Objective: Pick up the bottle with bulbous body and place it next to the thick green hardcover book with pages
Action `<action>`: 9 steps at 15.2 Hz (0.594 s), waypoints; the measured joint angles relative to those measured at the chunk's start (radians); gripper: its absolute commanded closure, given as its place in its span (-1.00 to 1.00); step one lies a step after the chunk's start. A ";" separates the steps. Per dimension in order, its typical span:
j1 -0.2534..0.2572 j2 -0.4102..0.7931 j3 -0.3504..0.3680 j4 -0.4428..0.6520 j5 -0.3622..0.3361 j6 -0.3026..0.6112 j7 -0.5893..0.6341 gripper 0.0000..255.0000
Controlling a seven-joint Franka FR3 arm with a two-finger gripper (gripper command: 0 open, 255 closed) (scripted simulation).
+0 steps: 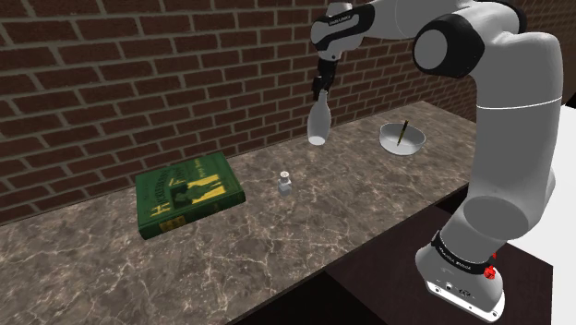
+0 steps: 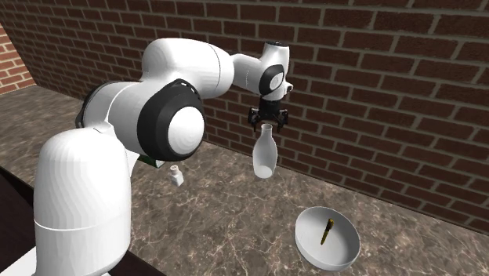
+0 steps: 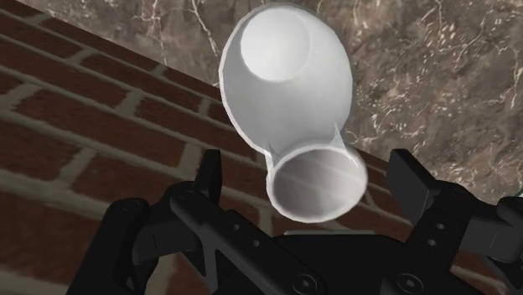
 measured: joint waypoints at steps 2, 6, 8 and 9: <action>0.001 0.000 0.001 -0.004 0.000 0.005 0.001 -1.00; 0.001 0.000 0.001 -0.005 0.000 0.006 0.001 1.00; 0.002 0.000 0.001 -0.005 0.001 0.006 0.001 1.00; 0.002 0.000 0.001 -0.005 0.001 0.006 0.001 1.00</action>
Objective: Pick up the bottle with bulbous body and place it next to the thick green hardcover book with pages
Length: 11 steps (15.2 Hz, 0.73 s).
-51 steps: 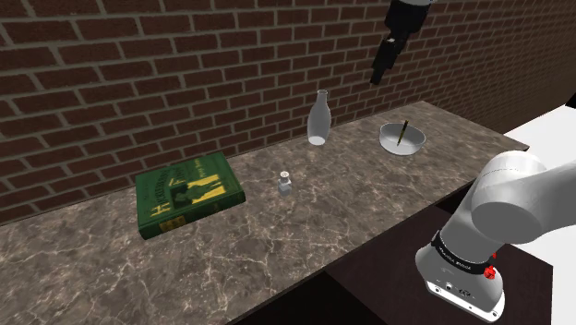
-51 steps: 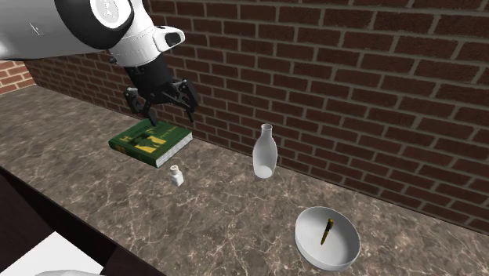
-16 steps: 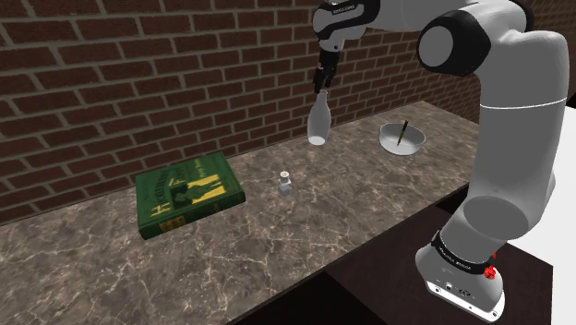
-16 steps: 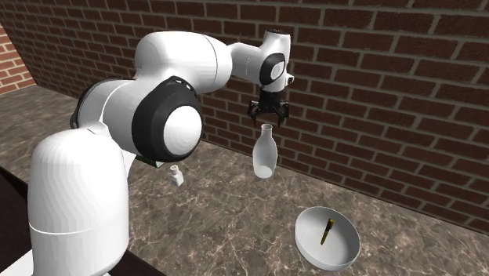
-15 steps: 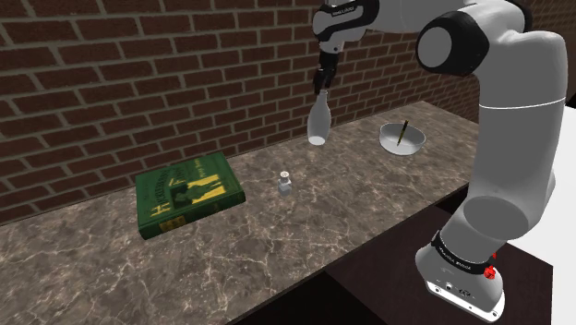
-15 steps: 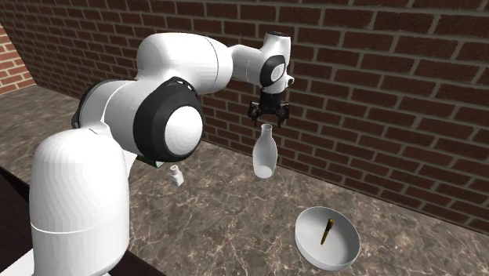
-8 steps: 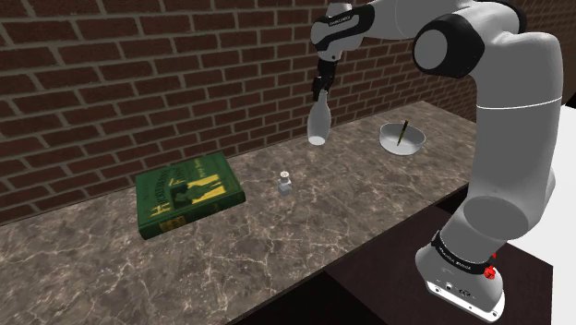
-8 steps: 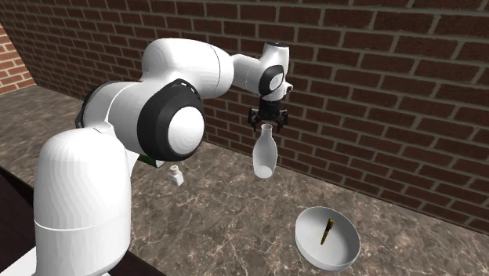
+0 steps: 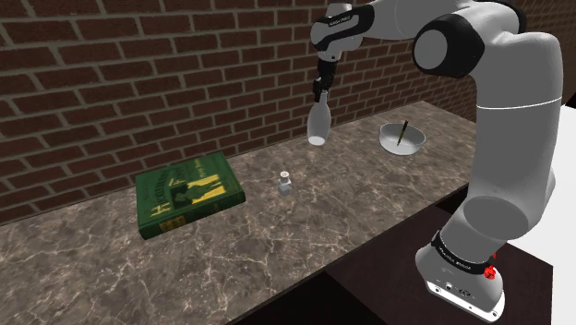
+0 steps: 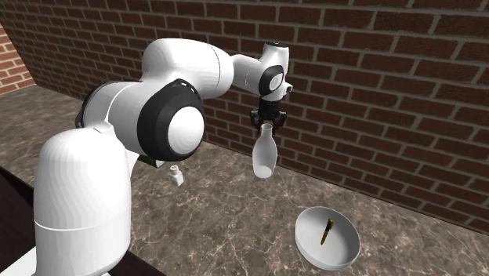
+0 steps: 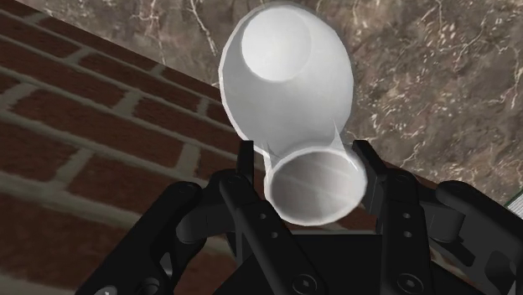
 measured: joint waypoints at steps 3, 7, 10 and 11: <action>0.000 0.000 0.000 0.000 0.000 0.000 0.000 1.00; 0.000 0.000 0.000 0.000 0.000 0.000 0.000 1.00; 0.001 -0.006 -0.001 0.018 -0.004 -0.024 0.005 1.00; 0.000 -0.010 -0.002 0.027 -0.005 -0.037 0.006 1.00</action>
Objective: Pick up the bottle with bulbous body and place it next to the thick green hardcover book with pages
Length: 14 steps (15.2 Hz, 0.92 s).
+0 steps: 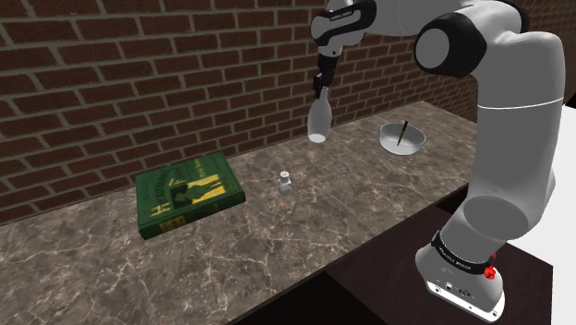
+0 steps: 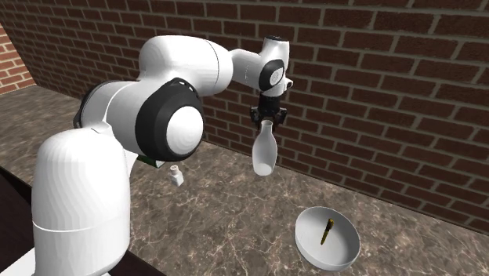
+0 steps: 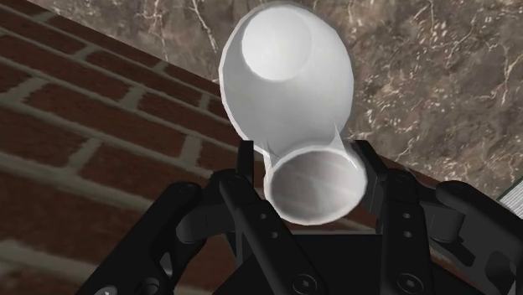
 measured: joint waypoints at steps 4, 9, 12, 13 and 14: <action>-0.002 -0.006 -0.002 0.041 -0.004 -0.046 0.006 1.00; -0.007 -0.007 -0.004 0.108 -0.007 -0.113 0.013 1.00; -0.010 -0.008 -0.005 0.145 -0.008 -0.151 0.016 1.00; -0.011 -0.008 -0.005 0.159 -0.009 -0.164 0.018 1.00; -0.013 -0.003 -0.005 0.178 -0.008 -0.179 0.019 1.00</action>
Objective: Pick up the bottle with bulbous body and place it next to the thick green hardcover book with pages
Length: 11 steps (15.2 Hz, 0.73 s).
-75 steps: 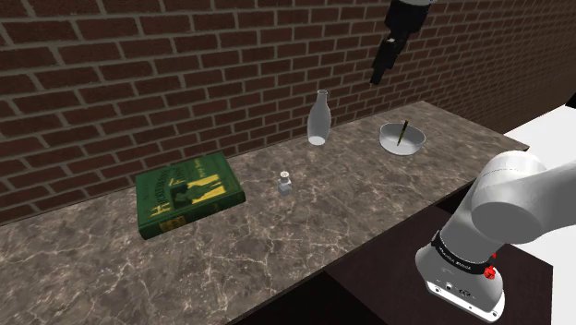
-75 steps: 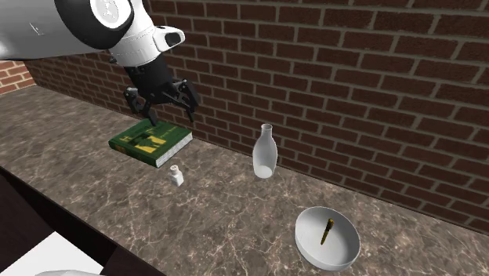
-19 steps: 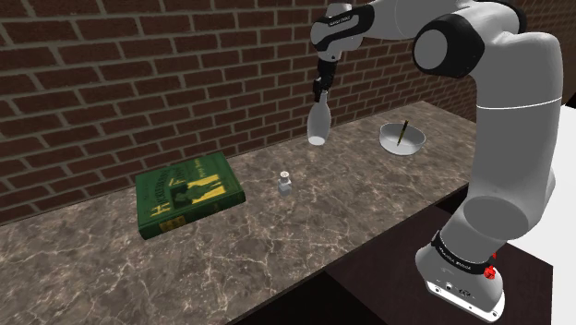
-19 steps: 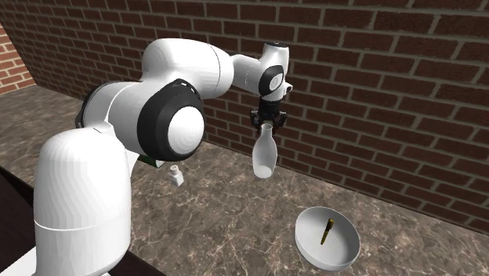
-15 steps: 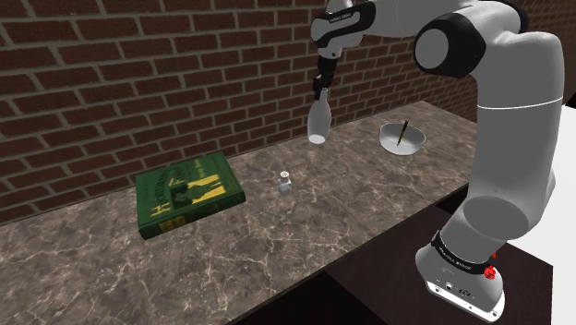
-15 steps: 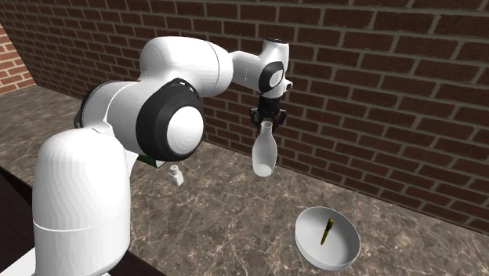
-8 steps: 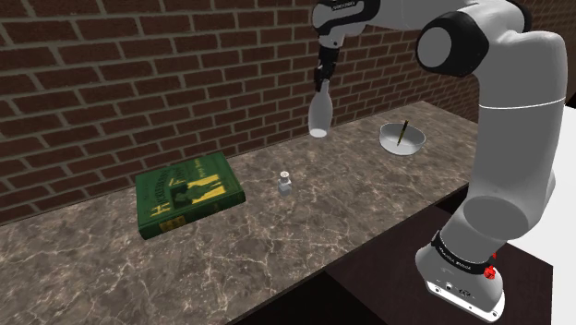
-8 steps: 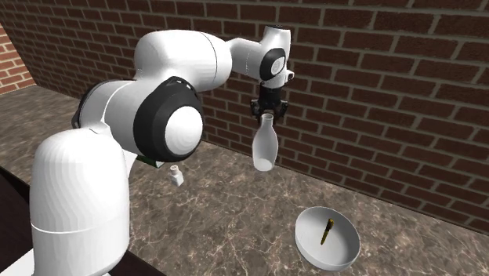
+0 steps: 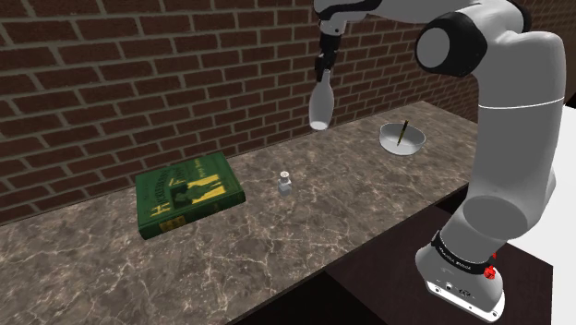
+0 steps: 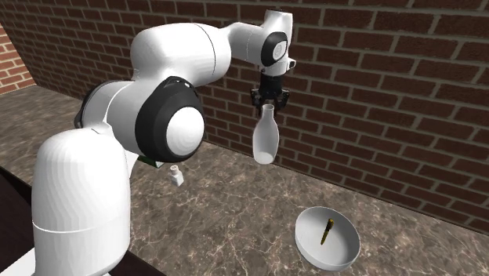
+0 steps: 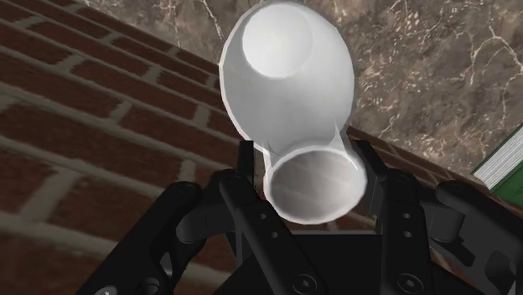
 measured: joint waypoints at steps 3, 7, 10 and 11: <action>-0.003 0.002 0.000 0.041 0.000 -0.039 0.004 1.00; -0.001 0.000 0.000 0.084 -0.002 -0.082 0.015 1.00; 0.054 -0.084 0.008 -0.036 -0.029 -0.041 0.063 1.00; 0.072 -0.106 0.012 -0.070 -0.038 -0.026 0.082 1.00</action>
